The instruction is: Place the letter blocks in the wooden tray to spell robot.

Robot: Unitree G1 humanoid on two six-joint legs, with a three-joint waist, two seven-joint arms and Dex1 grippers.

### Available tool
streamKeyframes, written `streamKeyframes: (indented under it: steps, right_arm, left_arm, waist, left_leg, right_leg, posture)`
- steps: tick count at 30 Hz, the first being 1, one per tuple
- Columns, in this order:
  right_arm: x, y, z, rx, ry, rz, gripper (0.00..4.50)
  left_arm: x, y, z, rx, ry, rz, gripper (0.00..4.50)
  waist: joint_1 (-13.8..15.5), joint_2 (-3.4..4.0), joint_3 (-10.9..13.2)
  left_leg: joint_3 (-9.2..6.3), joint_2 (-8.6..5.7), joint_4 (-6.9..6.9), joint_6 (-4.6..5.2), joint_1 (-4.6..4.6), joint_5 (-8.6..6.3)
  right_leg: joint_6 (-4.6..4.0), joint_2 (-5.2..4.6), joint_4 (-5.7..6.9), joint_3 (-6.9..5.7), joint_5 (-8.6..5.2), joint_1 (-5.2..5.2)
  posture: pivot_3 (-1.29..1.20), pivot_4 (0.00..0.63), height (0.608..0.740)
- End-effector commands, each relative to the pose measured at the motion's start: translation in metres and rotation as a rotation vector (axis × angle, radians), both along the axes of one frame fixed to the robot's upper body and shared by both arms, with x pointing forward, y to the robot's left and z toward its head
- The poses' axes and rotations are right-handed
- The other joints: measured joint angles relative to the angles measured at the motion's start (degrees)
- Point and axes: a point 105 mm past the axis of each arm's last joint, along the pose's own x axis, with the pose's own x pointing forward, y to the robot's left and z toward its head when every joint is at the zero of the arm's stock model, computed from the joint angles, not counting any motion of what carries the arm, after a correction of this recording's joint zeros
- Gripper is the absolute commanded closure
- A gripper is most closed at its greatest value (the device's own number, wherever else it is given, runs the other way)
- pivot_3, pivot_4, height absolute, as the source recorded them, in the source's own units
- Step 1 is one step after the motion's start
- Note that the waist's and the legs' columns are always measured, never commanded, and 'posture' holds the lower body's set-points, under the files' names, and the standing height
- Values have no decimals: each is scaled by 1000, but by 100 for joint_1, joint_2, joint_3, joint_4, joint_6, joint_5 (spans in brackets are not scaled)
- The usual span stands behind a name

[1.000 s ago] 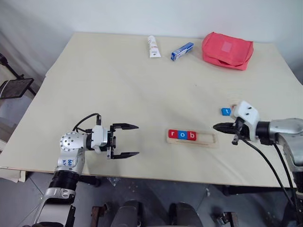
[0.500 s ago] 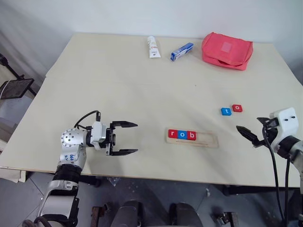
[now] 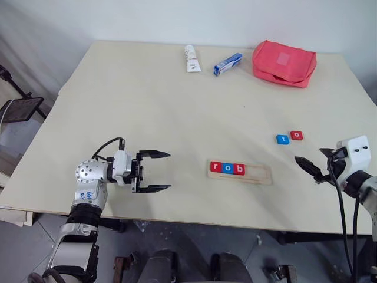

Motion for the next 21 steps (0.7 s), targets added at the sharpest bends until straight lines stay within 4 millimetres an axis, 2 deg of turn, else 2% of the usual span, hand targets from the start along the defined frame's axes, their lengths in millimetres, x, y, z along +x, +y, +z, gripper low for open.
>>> streamKeyframes:
  steps: [1,11,14,21]
  right_arm:
    - [-1,-1,11,-4,-30,-3,39]
    - [2,-1,15,7,-36,-19,39]
    - [23,-19,14,33,-28,-140,39]
    - [62,-26,20,67,-46,-170,39]
  left_arm:
    - [-3,4,7,2,-42,-7,0]
    - [-2,3,8,3,-45,-10,0]
    - [-1,2,8,1,-43,-14,0]
    - [-2,-1,8,-4,-43,-21,0]
  waist:
    - [0,0,0]
    - [-2,0,0]
    - [-38,0,0]
    - [-99,0,0]
  left_leg:
    - [0,0,0,0,0,0]
    - [0,0,0,0,0,0]
    - [1,0,3,1,0,1]
    - [6,-2,-8,4,1,5]
  right_leg:
    - [0,0,0,0,0,0]
    - [0,0,0,0,0,0]
    - [0,-1,1,0,0,1]
    - [0,-7,1,-8,0,-4]
  posture:
    - [0,150,740]
    - [0,150,740]
    - [0,150,740]
    - [0,150,740]
